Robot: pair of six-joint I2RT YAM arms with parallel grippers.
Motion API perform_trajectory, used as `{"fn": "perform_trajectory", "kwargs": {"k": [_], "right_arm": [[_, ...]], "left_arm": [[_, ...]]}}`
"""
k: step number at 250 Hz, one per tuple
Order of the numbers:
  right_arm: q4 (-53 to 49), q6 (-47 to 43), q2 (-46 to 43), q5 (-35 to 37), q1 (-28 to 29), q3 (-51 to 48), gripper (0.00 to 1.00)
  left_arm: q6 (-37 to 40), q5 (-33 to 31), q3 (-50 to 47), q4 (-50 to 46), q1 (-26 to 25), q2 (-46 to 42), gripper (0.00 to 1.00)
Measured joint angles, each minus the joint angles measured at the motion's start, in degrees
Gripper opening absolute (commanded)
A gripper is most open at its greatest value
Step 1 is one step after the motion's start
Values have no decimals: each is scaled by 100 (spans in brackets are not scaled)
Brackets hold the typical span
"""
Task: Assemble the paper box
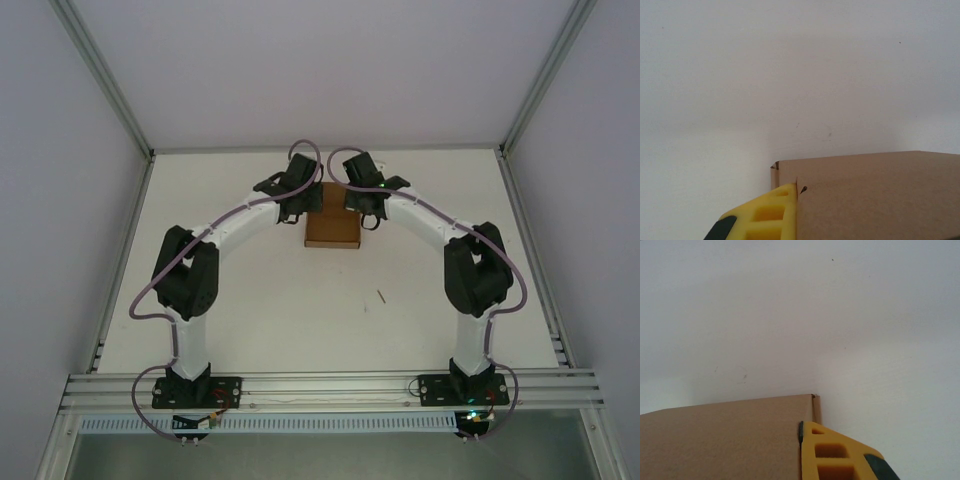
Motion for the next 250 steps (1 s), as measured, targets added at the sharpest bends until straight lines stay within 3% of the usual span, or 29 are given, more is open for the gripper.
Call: {"fn": "perform_trajectory", "kwargs": {"k": [152,250], "right_arm": [[826,225,-308,654,247,-857,0],[282,448,-293,562,251,-560,0]], "left_arm": [[-634,446,-973,1134,-20,-319,0],[-1292,763,-149,-164,-20,-136,0]]}}
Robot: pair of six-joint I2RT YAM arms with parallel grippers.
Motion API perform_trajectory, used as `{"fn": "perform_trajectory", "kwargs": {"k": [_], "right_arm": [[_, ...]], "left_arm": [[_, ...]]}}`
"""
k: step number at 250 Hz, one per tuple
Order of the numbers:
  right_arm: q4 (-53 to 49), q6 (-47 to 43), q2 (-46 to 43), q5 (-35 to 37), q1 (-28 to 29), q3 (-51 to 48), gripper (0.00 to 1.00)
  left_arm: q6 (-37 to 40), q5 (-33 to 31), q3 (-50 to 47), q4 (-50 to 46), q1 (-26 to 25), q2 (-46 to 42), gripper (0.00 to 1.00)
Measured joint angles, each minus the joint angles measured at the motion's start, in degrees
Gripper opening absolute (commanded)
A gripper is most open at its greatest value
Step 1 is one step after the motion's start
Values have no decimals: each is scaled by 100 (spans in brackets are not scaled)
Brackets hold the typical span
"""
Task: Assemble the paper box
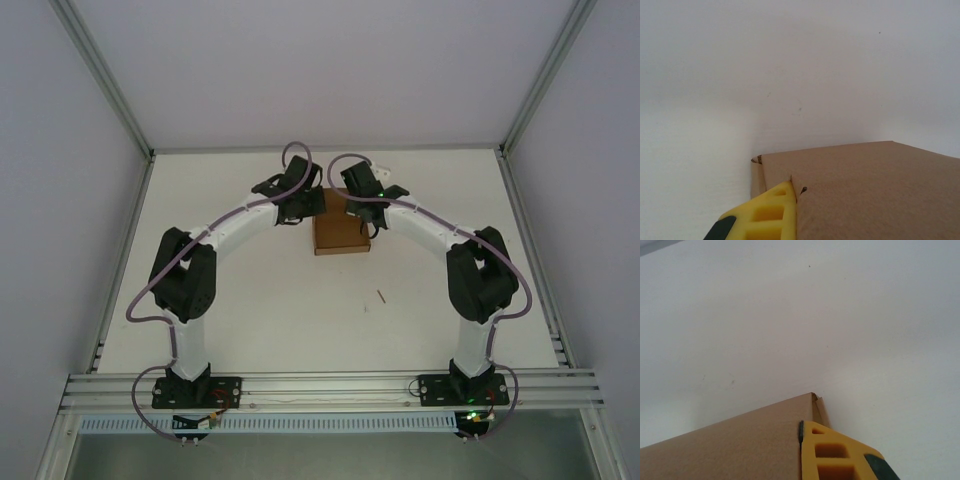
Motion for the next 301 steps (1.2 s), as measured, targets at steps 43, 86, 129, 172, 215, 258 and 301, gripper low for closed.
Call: {"fn": "perform_trajectory", "kwargs": {"k": [43,86,129,172,215,258,301], "right_arm": [[-50,66,50,17,11,17,0],[-70,90,52,52,11,20,0],[339,-81,-190,68,79,-531,0],[1012,-490,-621,155,313,-1508,0],[1582,-704,-986,389,463,-2170,0],[1963,-732,-1108,483,507,-2485,0],[2378,-776,-1161,721,723,-2761,0]], "left_arm": [[-415,22,162,44,15,168,0],[-490,57,212,79,33,229,0],[-13,177,-710,772,15,-195,0],[402,376,-1572,1045,-61,-638,0],[568,365,-1755,1189,-157,-745,10],[678,391,-1792,962,-289,-879,28],[693,219,-1770,411,-455,-1237,50]]}}
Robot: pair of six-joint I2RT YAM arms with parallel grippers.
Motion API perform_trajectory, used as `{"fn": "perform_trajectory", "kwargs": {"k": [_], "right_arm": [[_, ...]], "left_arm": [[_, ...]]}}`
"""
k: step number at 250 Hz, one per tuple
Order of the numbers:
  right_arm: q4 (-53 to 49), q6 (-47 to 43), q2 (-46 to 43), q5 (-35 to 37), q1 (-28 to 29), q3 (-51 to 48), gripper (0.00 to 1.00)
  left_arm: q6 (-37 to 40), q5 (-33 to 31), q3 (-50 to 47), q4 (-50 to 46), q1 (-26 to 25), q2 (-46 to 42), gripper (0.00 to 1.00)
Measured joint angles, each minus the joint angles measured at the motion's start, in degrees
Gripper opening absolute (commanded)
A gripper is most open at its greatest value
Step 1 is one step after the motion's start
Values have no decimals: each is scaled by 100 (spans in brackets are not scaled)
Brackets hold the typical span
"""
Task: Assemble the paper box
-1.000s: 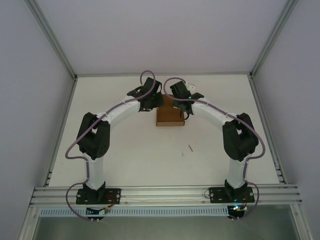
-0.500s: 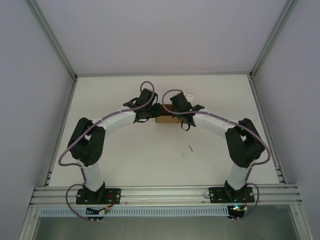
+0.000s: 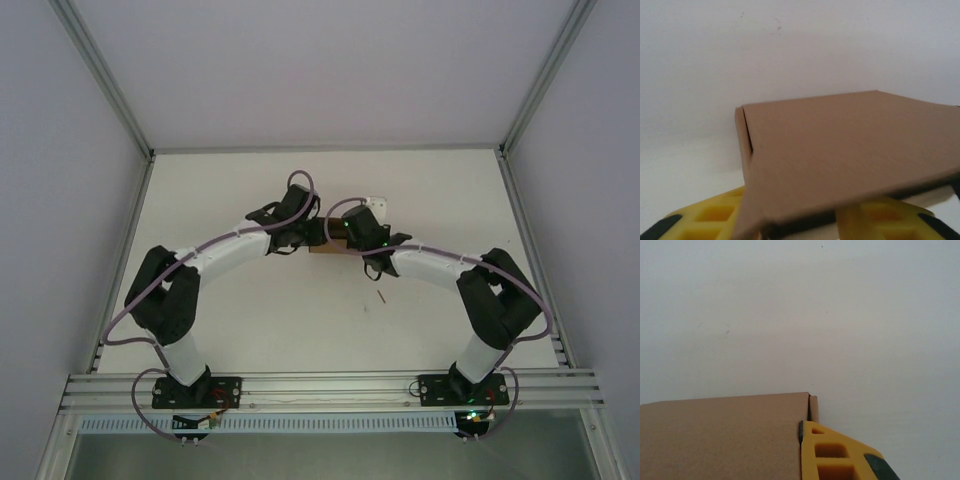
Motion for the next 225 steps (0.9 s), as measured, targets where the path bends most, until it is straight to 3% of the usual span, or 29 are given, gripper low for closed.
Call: {"fn": "perform_trajectory", "kwargs": {"k": [19,51,67,97,139,156,181,225], "right_arm": [[149,0,-44,96,83,-127,0],[354,-4,-94,192,160,-291,0],[470,-50,-105,249,197,-361,0],[793,-195,-157,315,286,-573,0],[1314,-435,-192,404,446,-868,0],[1432,-474,-190,426,509,-918,0],[1558,-518,-160,446,619,-946,0],[1692,-573,-85,551,761,-951,4]], "left_arm": [[-59,-173,2,-260,-42,-232,61],[-129,-304,2,-590,-44,-640,69],[-173,-365,24,-734,-44,-833,86],[-417,-610,262,-1073,-15,-981,100],[-763,-402,599,-1268,424,-824,100],[-892,-160,629,-1189,699,-610,92],[-1060,293,610,-966,984,-146,88],[-1233,905,295,-706,1078,391,76]]}}
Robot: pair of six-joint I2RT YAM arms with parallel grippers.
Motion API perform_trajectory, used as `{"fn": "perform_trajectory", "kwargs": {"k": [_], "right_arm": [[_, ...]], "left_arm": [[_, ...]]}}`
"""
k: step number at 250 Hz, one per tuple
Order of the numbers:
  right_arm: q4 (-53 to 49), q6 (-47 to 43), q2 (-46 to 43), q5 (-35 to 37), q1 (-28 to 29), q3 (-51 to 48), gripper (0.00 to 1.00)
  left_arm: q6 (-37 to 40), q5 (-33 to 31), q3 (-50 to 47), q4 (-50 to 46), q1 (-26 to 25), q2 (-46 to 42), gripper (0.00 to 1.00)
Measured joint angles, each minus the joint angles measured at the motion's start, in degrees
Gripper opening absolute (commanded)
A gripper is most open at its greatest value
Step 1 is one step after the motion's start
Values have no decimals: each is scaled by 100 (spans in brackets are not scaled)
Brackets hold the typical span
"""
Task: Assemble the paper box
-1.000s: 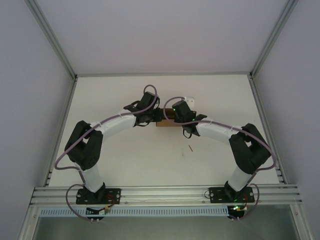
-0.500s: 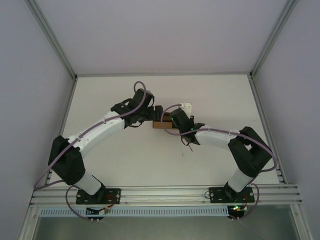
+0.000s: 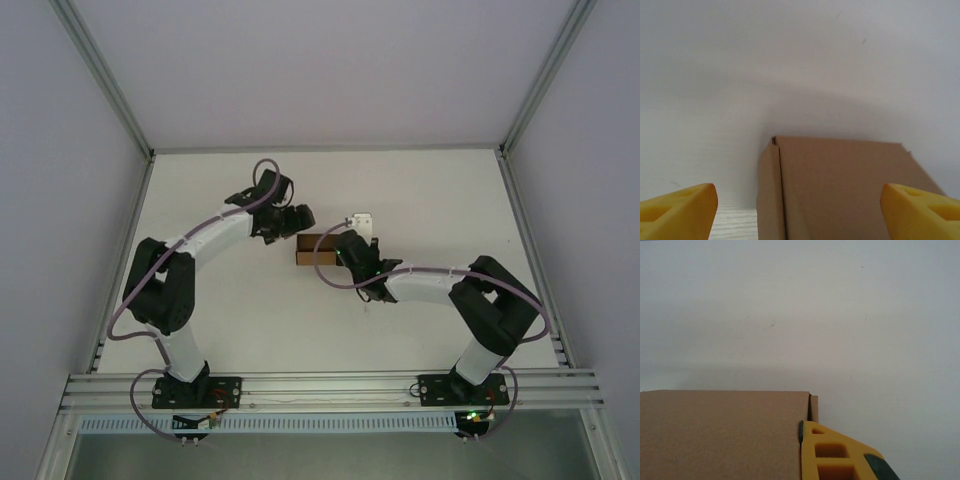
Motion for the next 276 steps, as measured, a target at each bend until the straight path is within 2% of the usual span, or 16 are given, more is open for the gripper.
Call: {"fn": "perform_trajectory", "kwargs": {"k": [31,62,84,128,187,204,226,261,276], "right_arm": [[-37,-26,2,55,48,-4,4],[-142,-22,0,111,122,-4,10],[-363,0,-4,48,184,0,16],[-1211,87,-105,-251,280,-7,34],[-1954,293,-979,-741,278,-208,50],[-2103,328,-1161,-887,278,-258,59],[-2264,315,-1366,-1097,278,-328,78],[-2514,205,-1513,-1447,188,-227,90],[-2653,166,-1504,-1718,22,-52,100]], "left_arm": [[-144,264,-313,127,2,-11,72],[-293,431,-647,492,2,-122,62],[-315,474,-804,671,2,-188,60],[-315,507,-957,800,2,-192,56],[-293,529,-1150,1036,2,-168,52],[-275,531,-1193,1126,2,-114,51],[-212,535,-1241,1290,2,-11,51],[-31,573,-1353,1554,4,33,47],[48,625,-1429,1740,15,33,43]]}}
